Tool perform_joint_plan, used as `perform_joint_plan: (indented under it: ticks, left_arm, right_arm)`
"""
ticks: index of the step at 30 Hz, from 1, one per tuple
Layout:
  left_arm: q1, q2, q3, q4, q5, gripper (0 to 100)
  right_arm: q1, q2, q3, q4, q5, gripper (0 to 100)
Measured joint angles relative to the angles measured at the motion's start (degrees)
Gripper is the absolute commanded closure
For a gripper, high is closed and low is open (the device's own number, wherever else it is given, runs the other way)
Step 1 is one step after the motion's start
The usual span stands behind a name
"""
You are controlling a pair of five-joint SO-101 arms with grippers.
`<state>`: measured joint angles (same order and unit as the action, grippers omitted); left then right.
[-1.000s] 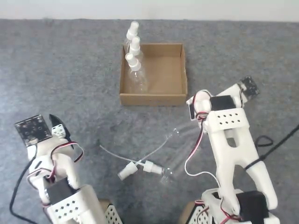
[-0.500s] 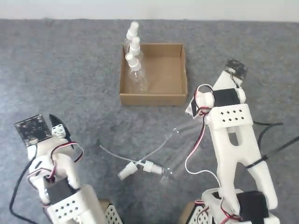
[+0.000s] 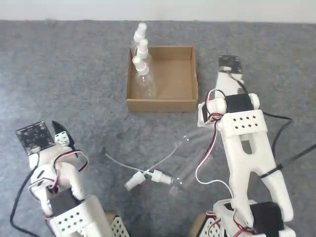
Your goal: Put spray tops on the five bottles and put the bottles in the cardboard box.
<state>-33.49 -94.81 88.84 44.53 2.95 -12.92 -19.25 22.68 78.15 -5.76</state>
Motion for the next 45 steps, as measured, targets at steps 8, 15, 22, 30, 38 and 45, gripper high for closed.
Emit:
perform_joint_plan:
  ticks: [8,15,22,30,38,45]
  left_arm:
    - [0.0,0.0,0.0,0.0,0.0,91]
    - [0.0,0.0,0.0,0.0,0.0,91]
    - [0.0,0.0,0.0,0.0,0.0,91]
    - [0.0,0.0,0.0,0.0,0.0,91]
    - [0.0,0.0,0.0,0.0,0.0,91]
    - [0.0,0.0,0.0,0.0,0.0,91]
  right_arm:
    - [0.0,0.0,0.0,0.0,22.9,98.2]
    - [-0.2,0.0,0.0,0.2,38.2,98.0]
    - [-1.7,0.0,1.0,0.7,50.7,97.3]
    - [-1.8,0.0,1.0,0.7,58.8,76.4]
    - [-4.0,0.0,5.2,0.7,68.9,73.4]
    - [-8.9,0.0,8.4,0.0,72.9,73.4]
